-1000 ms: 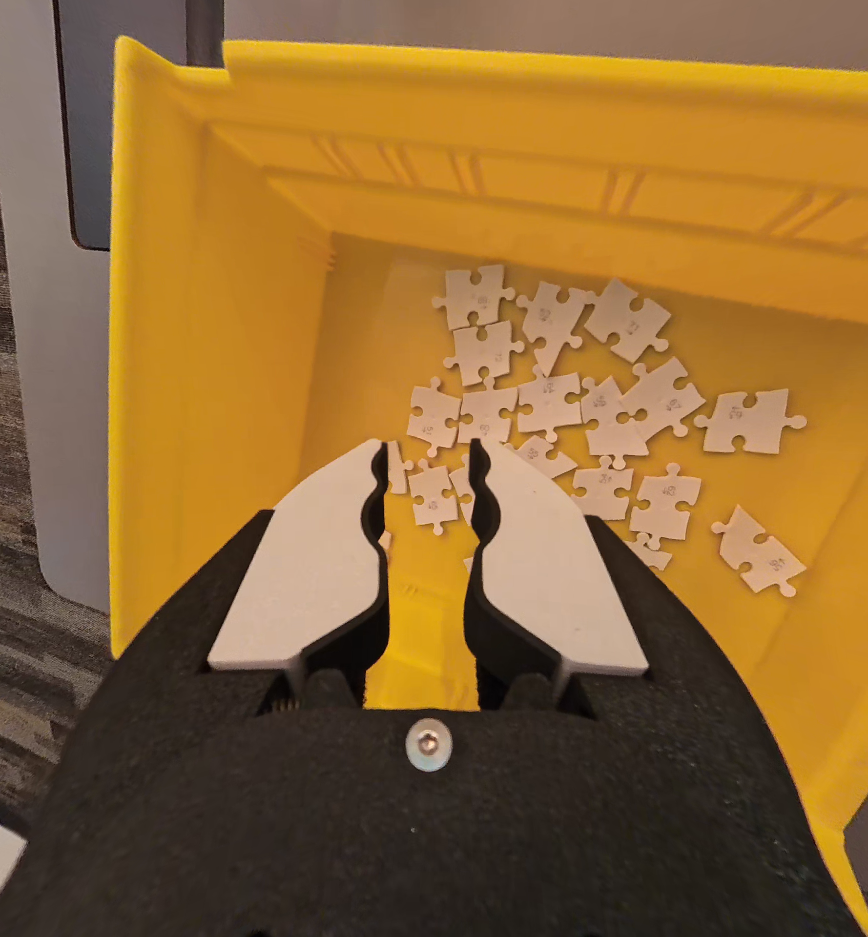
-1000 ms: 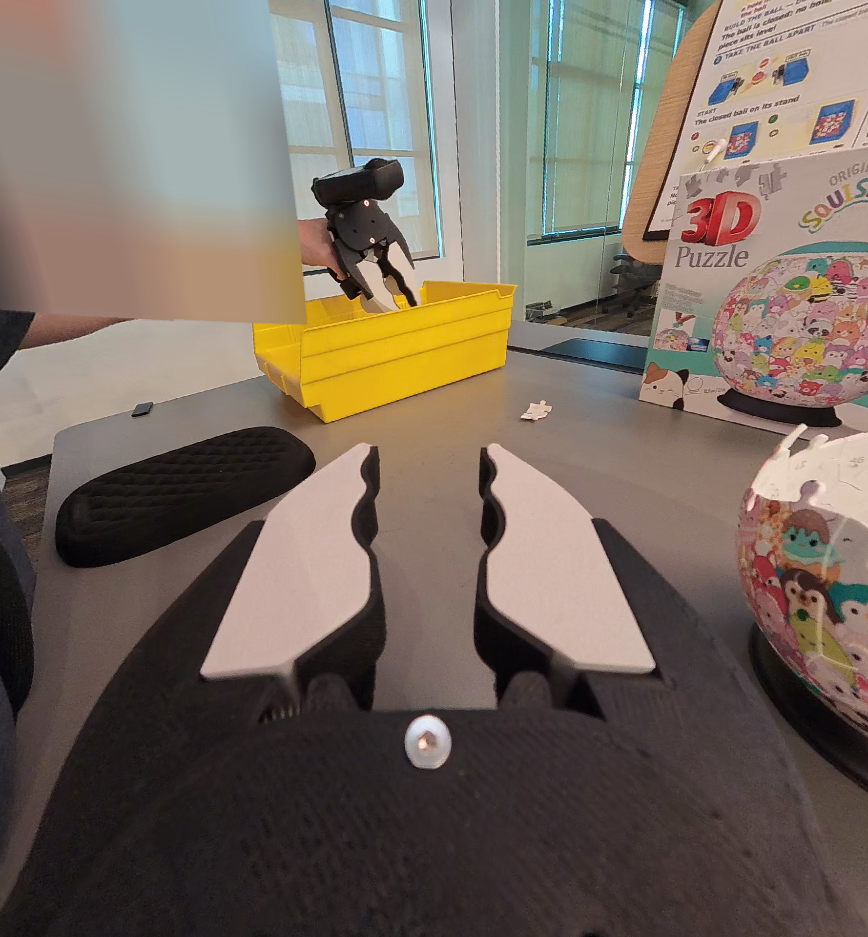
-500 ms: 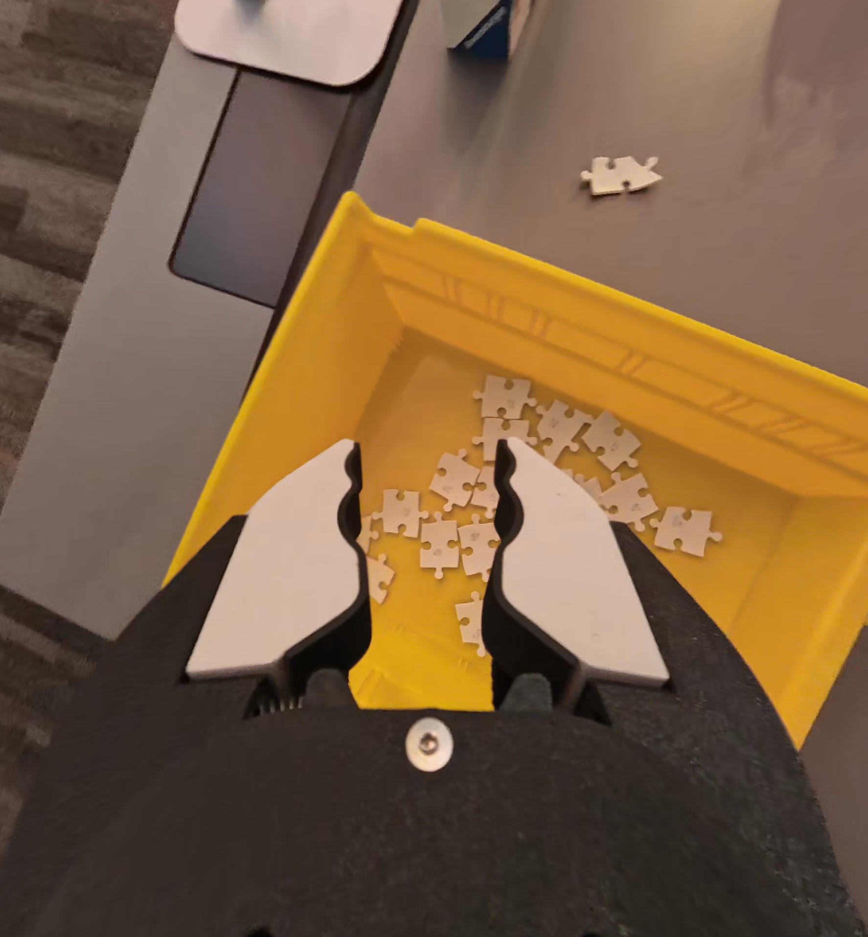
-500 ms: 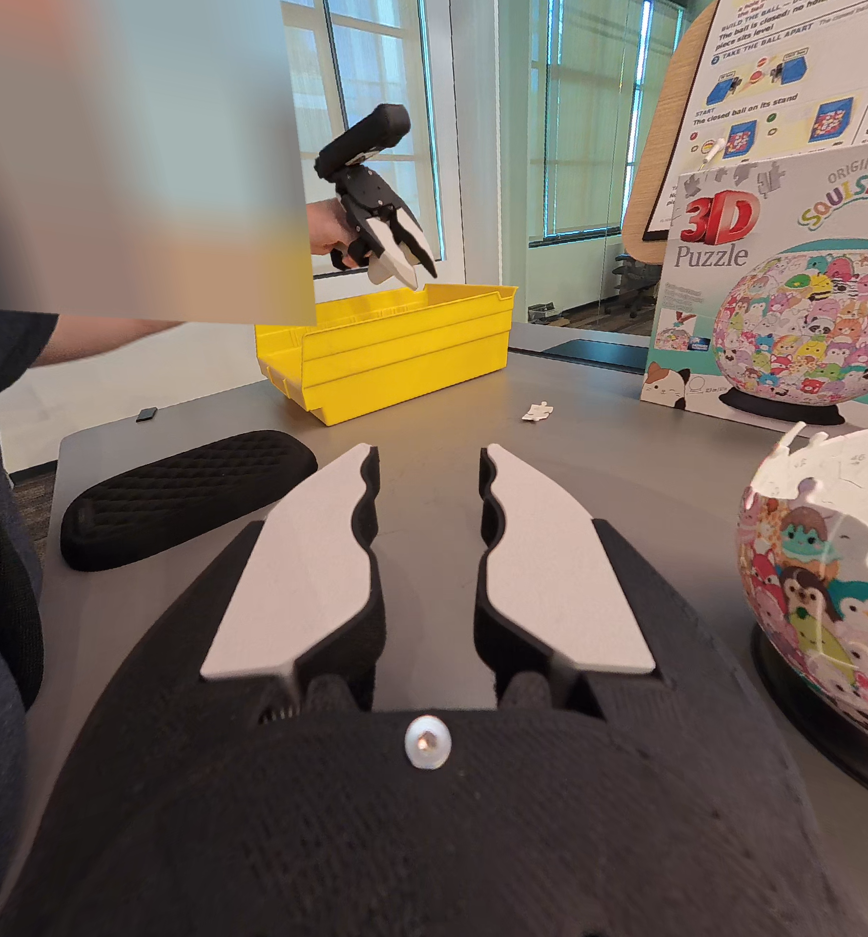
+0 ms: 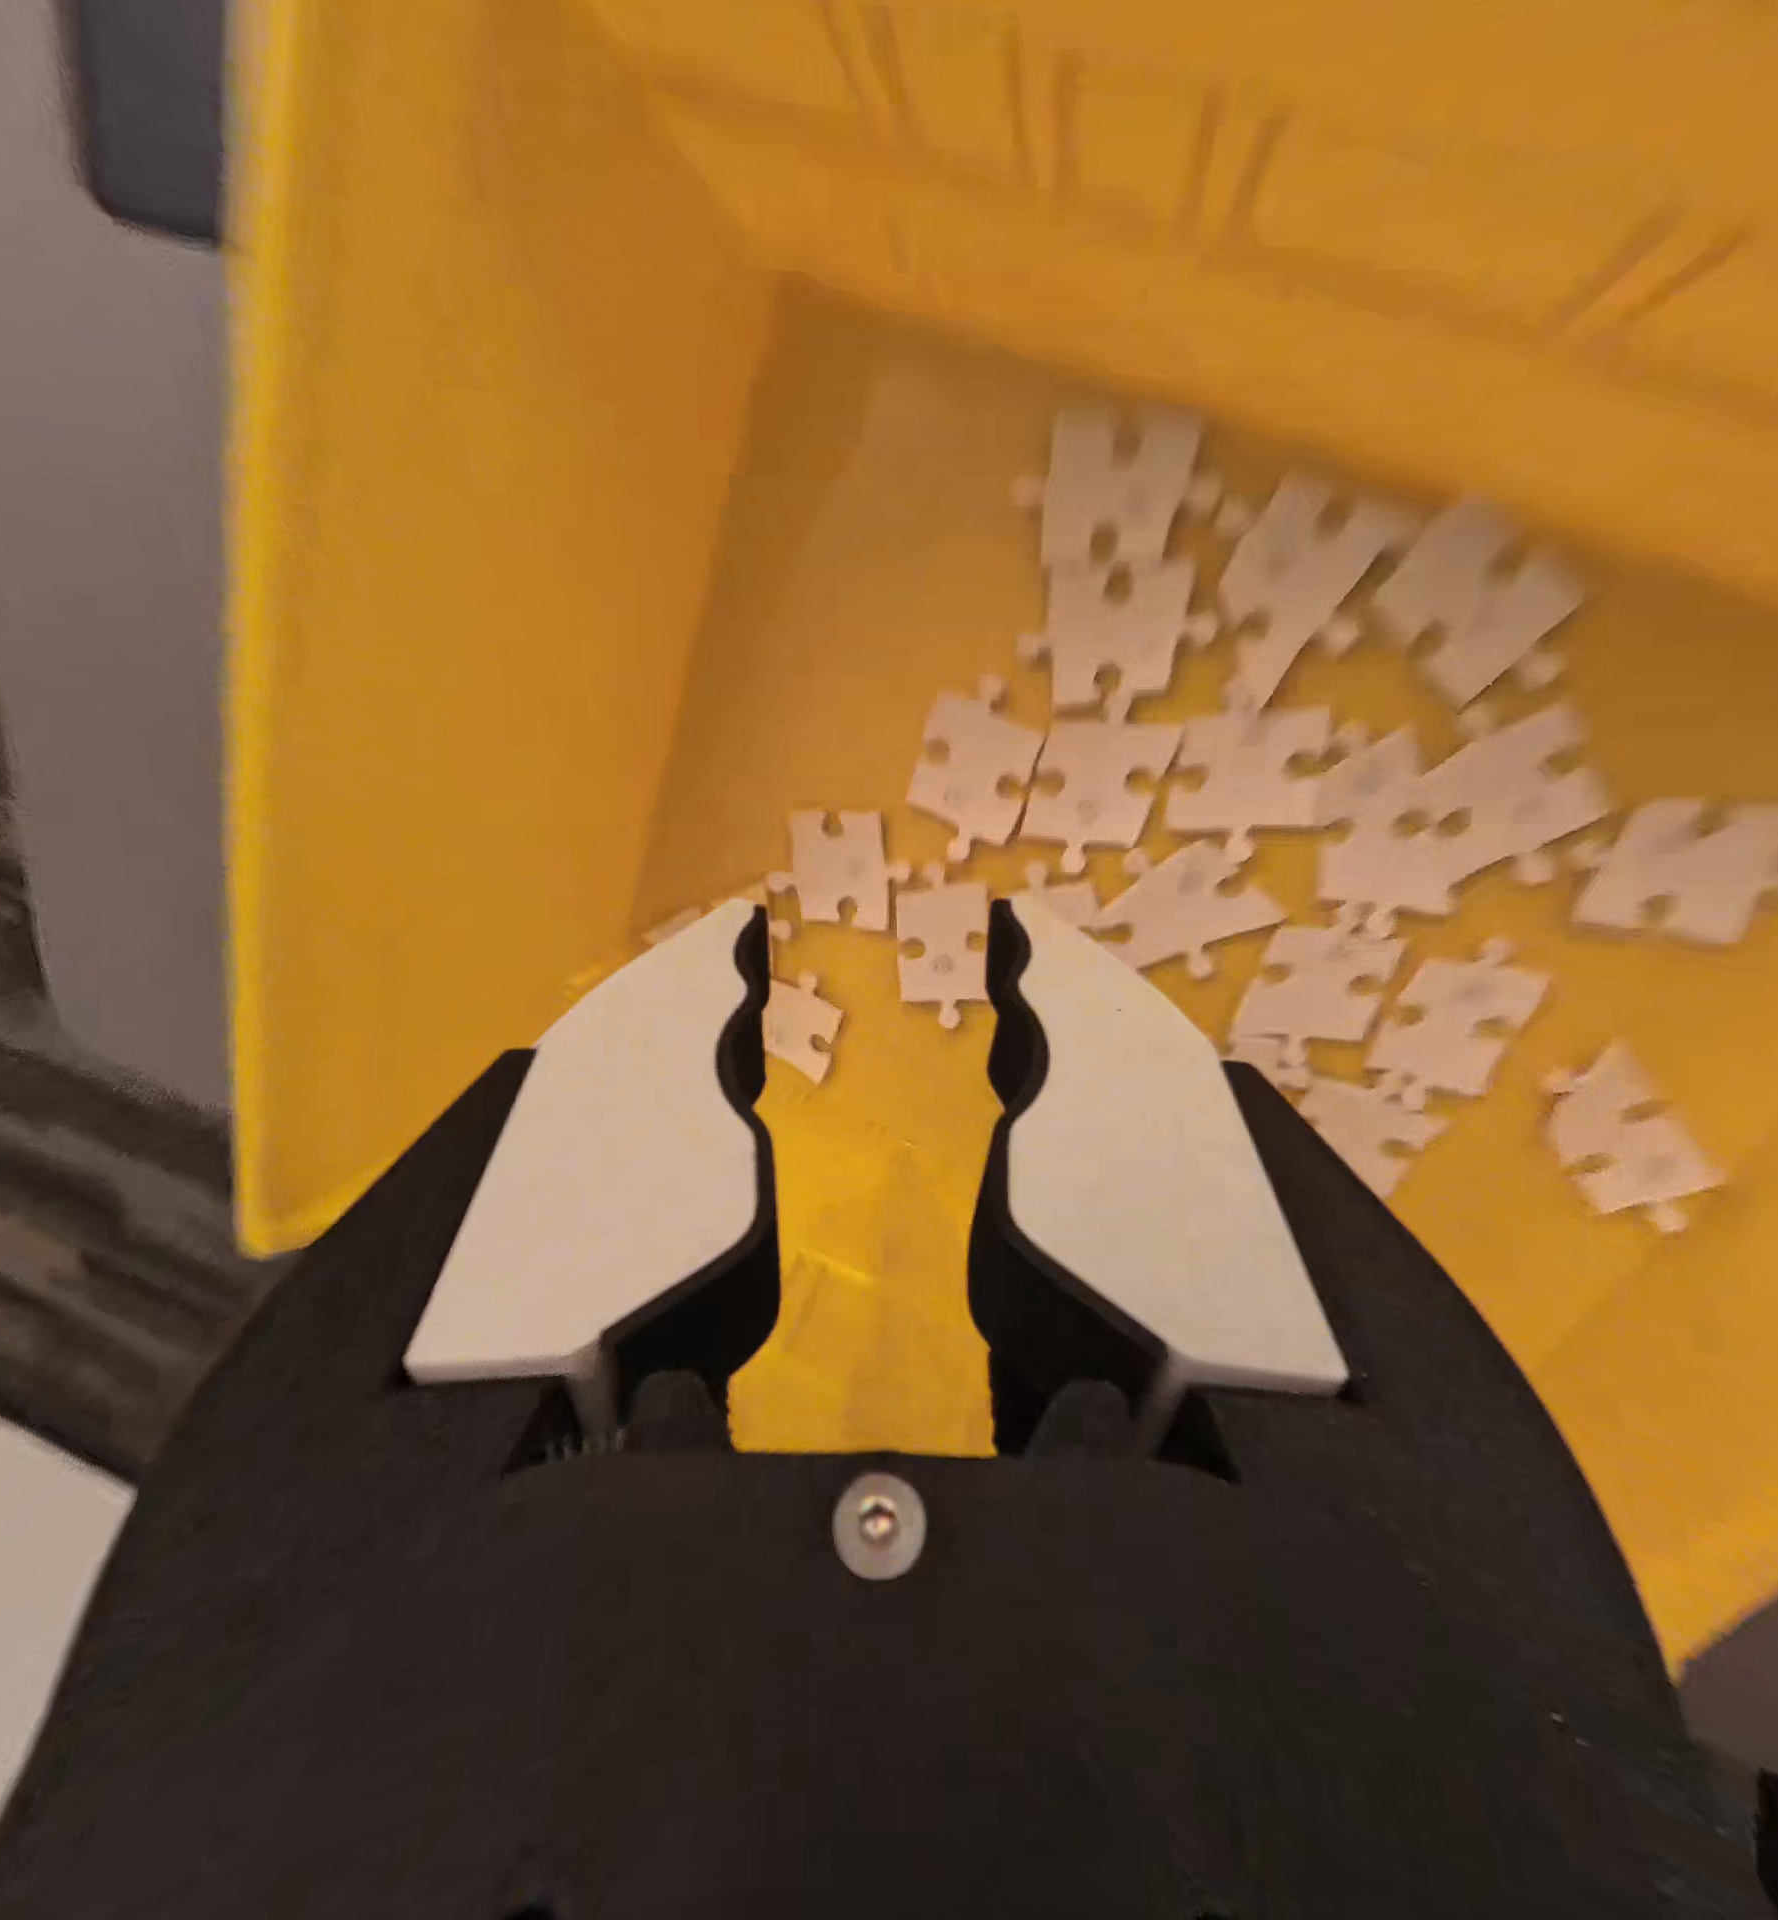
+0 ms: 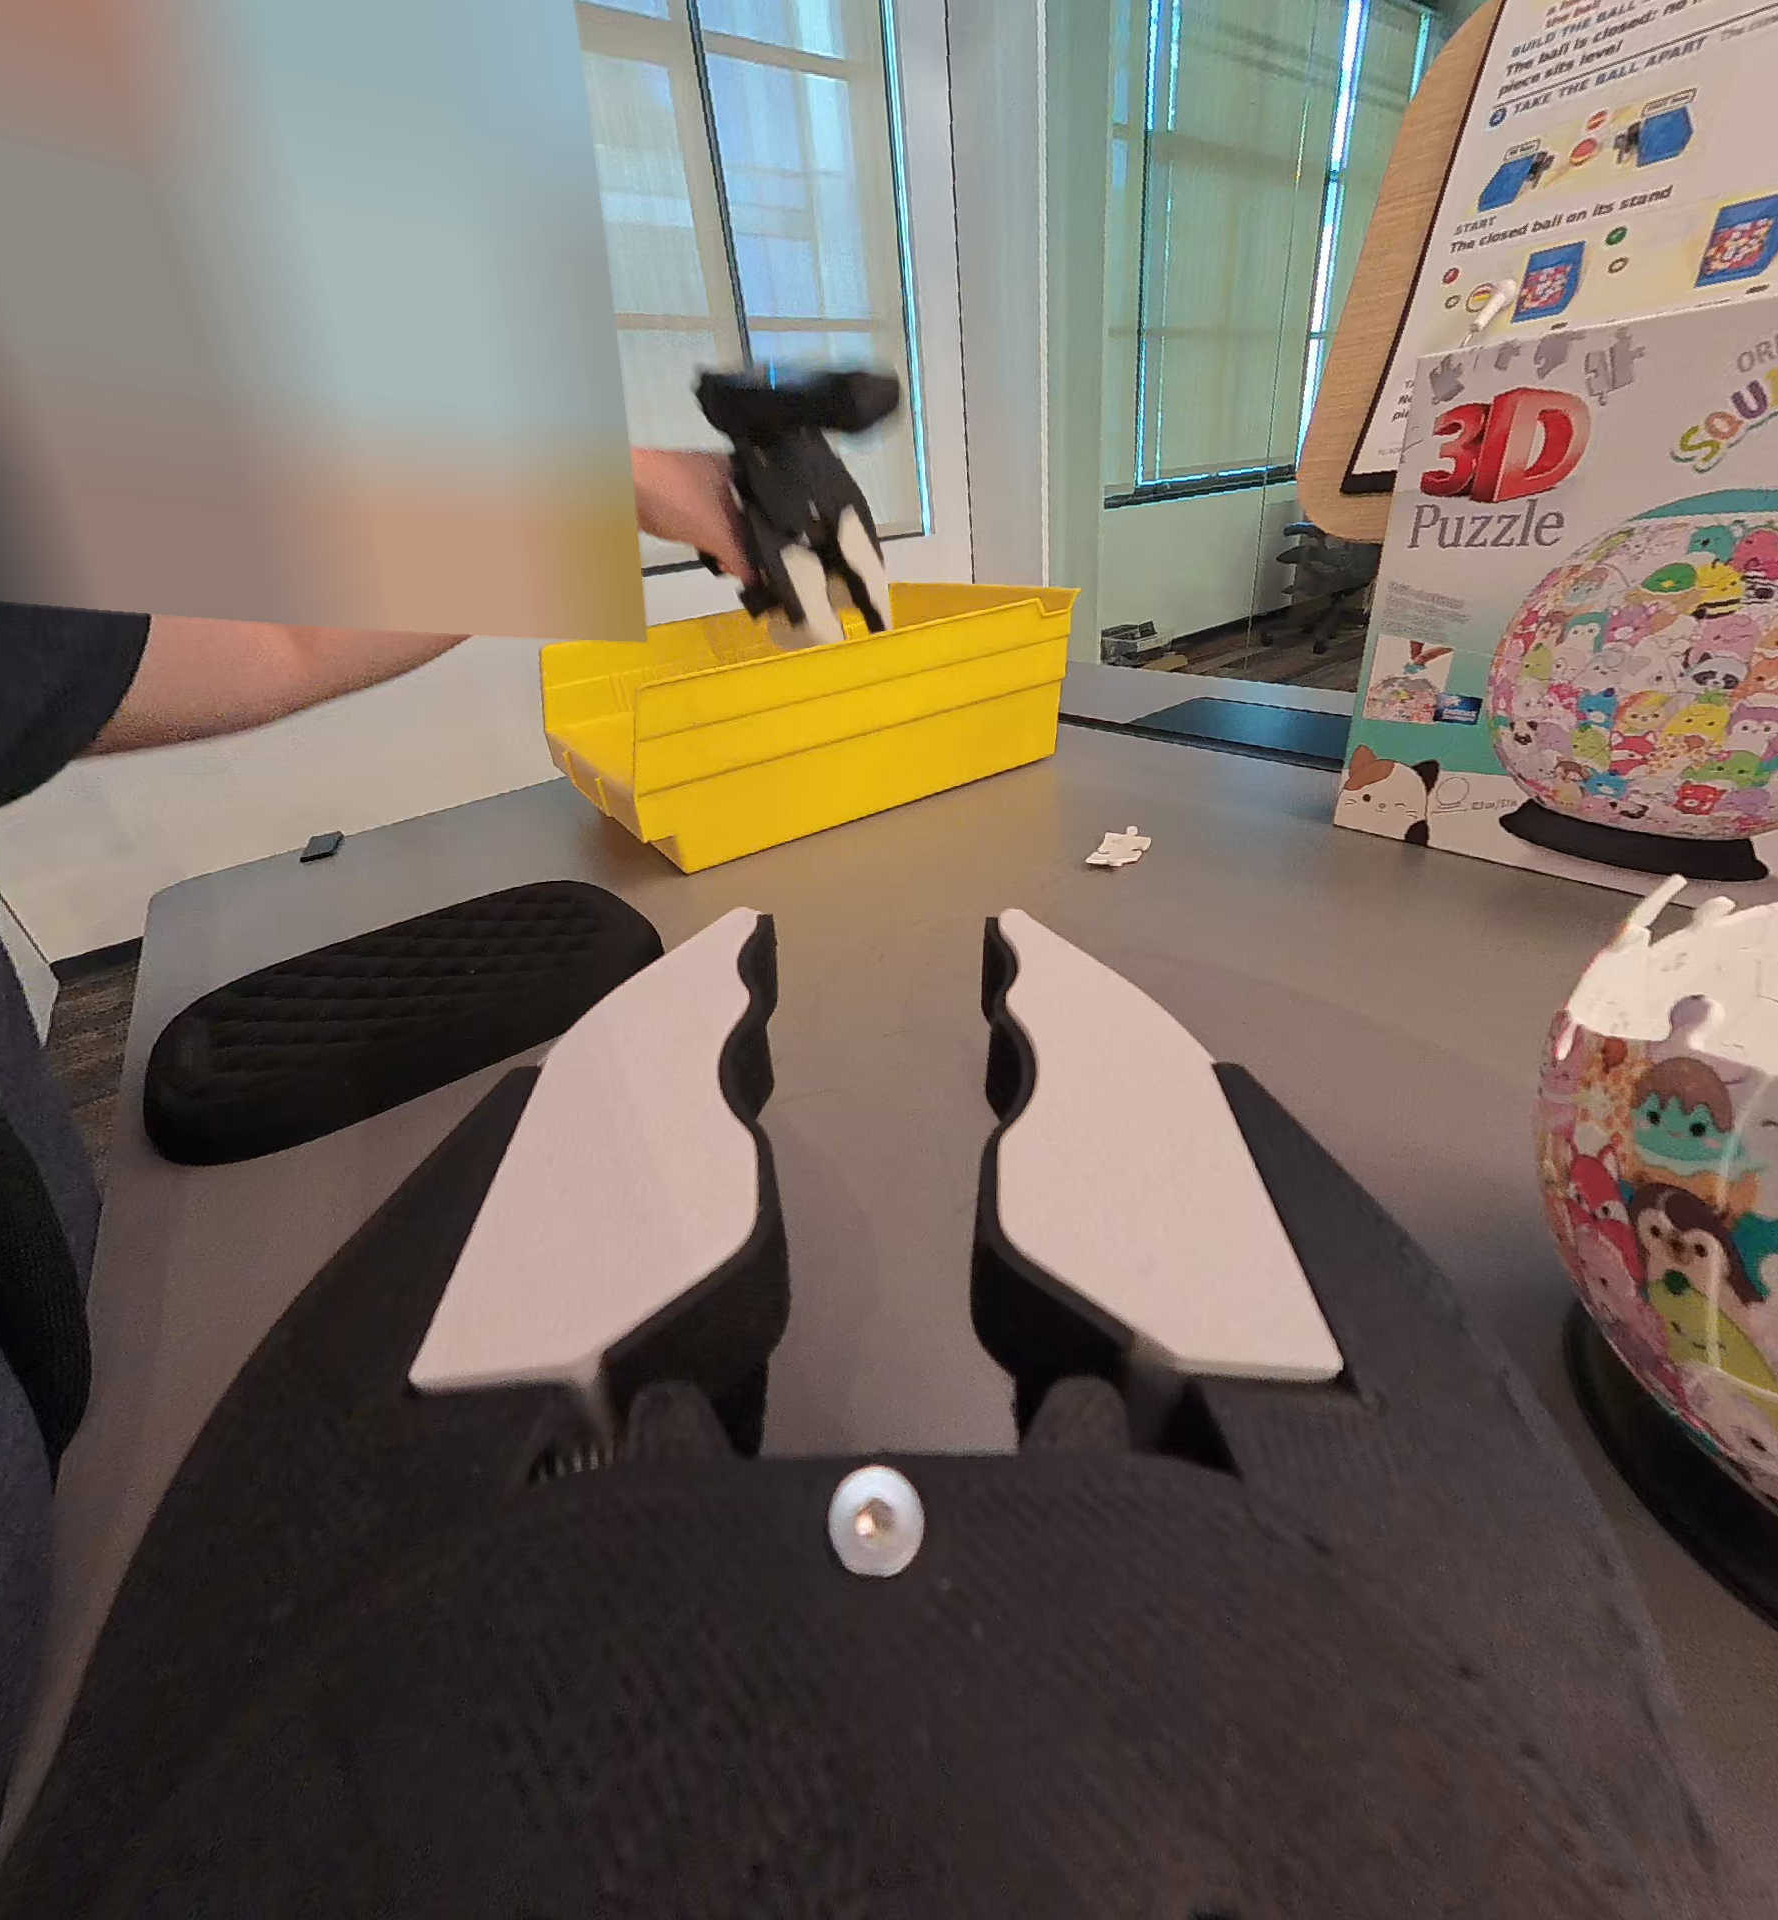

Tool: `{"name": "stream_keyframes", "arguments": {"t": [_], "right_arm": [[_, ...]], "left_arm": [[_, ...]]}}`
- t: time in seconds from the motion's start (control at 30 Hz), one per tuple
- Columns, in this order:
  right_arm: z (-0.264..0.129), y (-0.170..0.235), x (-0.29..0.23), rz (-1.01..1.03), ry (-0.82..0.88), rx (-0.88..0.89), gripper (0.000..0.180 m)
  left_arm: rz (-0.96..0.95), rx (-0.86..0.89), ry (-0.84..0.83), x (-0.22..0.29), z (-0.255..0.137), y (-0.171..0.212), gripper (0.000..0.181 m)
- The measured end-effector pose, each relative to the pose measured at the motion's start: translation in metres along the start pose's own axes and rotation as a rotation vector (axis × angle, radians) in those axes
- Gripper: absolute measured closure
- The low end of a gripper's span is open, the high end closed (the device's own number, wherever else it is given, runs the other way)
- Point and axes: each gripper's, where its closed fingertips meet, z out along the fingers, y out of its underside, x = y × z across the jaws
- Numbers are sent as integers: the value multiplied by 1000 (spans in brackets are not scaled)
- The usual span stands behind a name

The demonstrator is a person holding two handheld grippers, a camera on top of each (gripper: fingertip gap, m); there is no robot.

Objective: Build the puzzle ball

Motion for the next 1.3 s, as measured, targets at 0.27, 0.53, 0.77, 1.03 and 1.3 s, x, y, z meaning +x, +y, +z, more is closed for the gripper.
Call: {"name": "stream_keyframes", "arguments": {"t": [0.27,0.53,0.77,1.03,1.3], "right_arm": [[0,0,0,7,-3,3,141],[-1,-1,1,18,-5,10,141],[-2,-2,2,34,-13,17,141],[-2,-3,0,35,-28,24,141],[-2,-4,-2,54,-55,36,141]], "left_arm": [[40,13,90,-1,25,-9,146],[193,-159,148,14,44,-4,141],[109,-151,277,24,49,-3,155],[40,-169,328,21,49,-7,165],[-56,-63,222,2,26,-17,179]]}}
